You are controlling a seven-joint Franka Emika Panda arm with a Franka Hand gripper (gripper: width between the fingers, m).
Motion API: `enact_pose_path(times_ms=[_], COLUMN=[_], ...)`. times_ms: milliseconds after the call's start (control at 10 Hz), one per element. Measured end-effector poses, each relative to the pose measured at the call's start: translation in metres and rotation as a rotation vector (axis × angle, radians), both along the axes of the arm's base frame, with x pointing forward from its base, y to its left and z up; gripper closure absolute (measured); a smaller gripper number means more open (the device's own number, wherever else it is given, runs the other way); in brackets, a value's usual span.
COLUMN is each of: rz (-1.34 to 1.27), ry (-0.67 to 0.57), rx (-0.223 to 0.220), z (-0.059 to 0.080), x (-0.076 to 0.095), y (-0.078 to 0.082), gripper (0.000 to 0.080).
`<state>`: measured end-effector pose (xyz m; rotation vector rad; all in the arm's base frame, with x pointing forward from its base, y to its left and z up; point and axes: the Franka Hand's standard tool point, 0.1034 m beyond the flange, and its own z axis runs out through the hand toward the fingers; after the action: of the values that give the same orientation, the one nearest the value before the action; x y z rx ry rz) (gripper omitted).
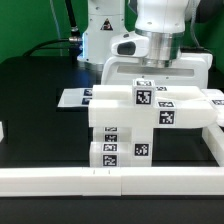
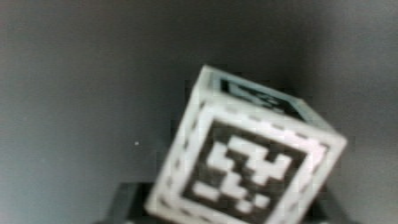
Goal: Assemble chair
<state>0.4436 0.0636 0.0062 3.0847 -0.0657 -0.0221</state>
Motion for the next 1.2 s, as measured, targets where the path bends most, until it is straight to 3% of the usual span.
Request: enact_pose_path(times_ms=[100,200,400,600,1000,1200], rz=[-0.002,-0.004,-0.007,-0.003,-0.001,-0.041], ry=[0.0,0.0,-0.004,0.0,0.01,-0.005], rx=[0.0,0.0,0.005,0.029,0.115,0.121], z=[0.0,0.0,0.005,0.024,0.099,0.108], x=[0.0,0.0,0.002,0.005,0.028,0.032], y=[-0.001,-0.003,-0.003,-0.003,-0.013,-0.008], gripper=[0.0698,0.0775,0.0793,0.0797,0.0797,0.0797])
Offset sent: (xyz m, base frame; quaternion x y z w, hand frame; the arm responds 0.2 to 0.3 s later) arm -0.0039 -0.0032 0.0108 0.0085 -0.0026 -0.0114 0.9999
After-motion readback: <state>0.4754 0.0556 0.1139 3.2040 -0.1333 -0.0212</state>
